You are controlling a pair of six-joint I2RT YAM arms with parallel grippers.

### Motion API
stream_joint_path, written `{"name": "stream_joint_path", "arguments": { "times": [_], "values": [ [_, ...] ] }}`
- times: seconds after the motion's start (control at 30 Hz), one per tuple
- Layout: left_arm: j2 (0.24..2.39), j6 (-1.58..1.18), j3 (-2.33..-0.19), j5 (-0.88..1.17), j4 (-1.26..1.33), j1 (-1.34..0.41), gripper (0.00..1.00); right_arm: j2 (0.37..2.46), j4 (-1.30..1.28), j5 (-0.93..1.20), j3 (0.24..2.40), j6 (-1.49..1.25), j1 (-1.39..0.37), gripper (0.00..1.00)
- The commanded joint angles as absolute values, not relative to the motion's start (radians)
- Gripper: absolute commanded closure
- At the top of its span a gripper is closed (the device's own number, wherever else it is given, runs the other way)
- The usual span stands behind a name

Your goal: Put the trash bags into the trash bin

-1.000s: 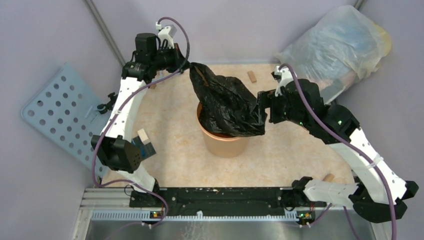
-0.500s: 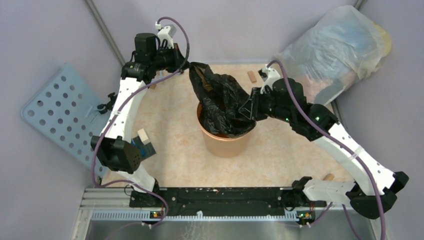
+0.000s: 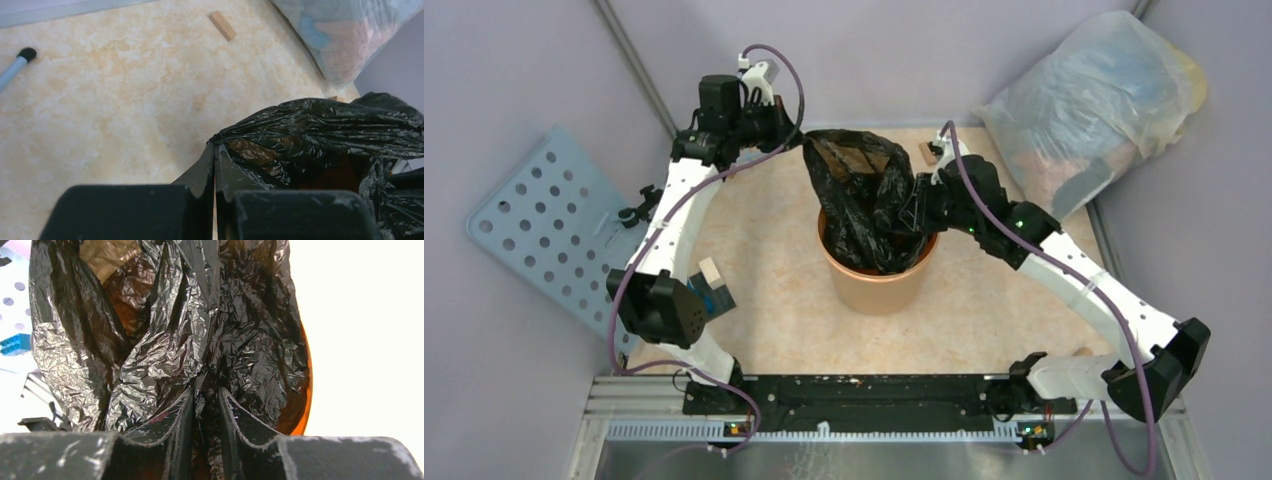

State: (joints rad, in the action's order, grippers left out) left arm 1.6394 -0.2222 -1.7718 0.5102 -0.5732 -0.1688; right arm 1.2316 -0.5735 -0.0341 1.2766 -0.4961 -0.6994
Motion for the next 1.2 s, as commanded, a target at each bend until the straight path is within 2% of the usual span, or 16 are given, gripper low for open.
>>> {"name": "stream_joint_path", "arguments": {
  "times": [0.0,0.2,0.3,0.37,0.4,0.57,0.67,1.0,1.03,1.07,1.1,1.17],
  "values": [
    [1.582,-0.232,-1.735,0.525,-0.516,-0.165,1.0,1.174,-0.588,-0.116,1.359,-0.4,-0.693,0.71],
    [1.56,-0.23,-1.722,0.541,-0.52,-0.164,1.0,1.172,-0.716,-0.227,1.469,-0.244,-0.694,0.31],
    [1.554,-0.23,-1.712,0.55,-0.519,-0.165,1.0,1.206,-0.773,-0.218,1.541,-0.155,-0.693,0.22],
    [1.554,-0.233,-1.708,0.557,-0.519,-0.166,1.0,1.222,-0.801,-0.2,1.594,-0.098,-0.712,0.1],
    [1.554,-0.233,-1.707,0.56,-0.521,-0.166,1.0,1.234,-0.819,-0.229,1.625,-0.071,-0.744,0.09],
    [1.546,-0.228,-1.708,0.543,-0.533,-0.165,1.0,1.366,-0.95,-0.5,1.76,0.038,-0.999,0.08],
    [1.544,-0.221,-1.709,0.532,-0.544,-0.166,1.0,1.442,-1.041,-0.602,1.808,0.032,-1.08,0.08],
    [1.546,-0.214,-1.715,0.536,-0.556,-0.164,1.0,1.526,-1.115,-0.757,1.762,0.032,-1.143,0.09],
    [1.546,-0.211,-1.715,0.534,-0.559,-0.165,1.0,1.525,-1.111,-0.785,1.749,0.03,-1.143,0.11],
    [1.546,-0.208,-1.714,0.531,-0.563,-0.165,1.0,1.52,-1.098,-0.821,1.731,0.025,-1.143,0.17],
    [1.545,-0.205,-1.713,0.529,-0.567,-0.166,1.0,1.513,-1.081,-0.864,1.716,0.019,-1.14,0.29],
    [1.543,-0.198,-1.707,0.521,-0.575,-0.165,1.0,1.471,-1.037,-0.867,1.702,0.014,-1.118,0.43]
  ]
}}
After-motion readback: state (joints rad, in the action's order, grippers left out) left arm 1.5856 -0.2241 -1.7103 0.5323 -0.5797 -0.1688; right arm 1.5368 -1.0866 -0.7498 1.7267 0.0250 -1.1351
